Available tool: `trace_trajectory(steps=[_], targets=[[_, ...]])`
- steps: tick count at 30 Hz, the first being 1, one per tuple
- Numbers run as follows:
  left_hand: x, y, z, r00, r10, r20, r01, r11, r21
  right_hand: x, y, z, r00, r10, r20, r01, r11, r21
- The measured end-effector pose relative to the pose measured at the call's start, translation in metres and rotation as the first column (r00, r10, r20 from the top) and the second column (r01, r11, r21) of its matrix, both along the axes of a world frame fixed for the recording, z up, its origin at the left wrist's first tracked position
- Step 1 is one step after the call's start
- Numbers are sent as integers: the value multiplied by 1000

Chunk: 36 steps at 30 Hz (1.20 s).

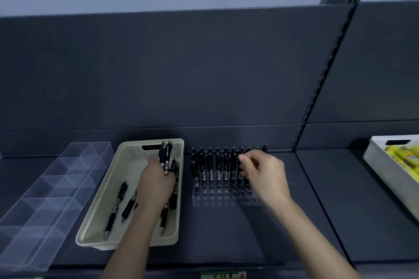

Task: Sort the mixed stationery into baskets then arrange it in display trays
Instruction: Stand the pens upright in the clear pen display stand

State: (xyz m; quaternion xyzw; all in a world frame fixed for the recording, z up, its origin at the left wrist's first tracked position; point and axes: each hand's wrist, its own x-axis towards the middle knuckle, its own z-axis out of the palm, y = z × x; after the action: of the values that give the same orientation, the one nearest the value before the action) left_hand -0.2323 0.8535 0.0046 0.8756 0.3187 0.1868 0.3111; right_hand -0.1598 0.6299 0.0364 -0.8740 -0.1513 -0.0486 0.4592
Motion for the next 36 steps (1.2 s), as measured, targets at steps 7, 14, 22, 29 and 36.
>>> trace_trajectory(steps=[7, 14, 22, 29, 36], targets=[[7, -23, 48, 961, -53, 272, 114, 970, -216, 29, -26, -2, 975, -209, 71, 211, 977, -21], [12, -45, 49, 935, -90, 343, 271, 804, -529, 47, -32, -18, 961, -61, -269, 60, 998, -10], [11, -50, 45, 937, -81, 340, 286, 734, -616, 35, -31, -20, 999, -1, 54, 19, 946, -322], [9, -52, 48, 908, -91, 408, 360, 665, -655, 30, -31, -4, 1000, 13, 3, -11, 909, -417], [10, -64, 49, 849, -263, 458, 513, 618, -596, 10, -4, 40, 995, 86, -41, -81, 990, 120]])
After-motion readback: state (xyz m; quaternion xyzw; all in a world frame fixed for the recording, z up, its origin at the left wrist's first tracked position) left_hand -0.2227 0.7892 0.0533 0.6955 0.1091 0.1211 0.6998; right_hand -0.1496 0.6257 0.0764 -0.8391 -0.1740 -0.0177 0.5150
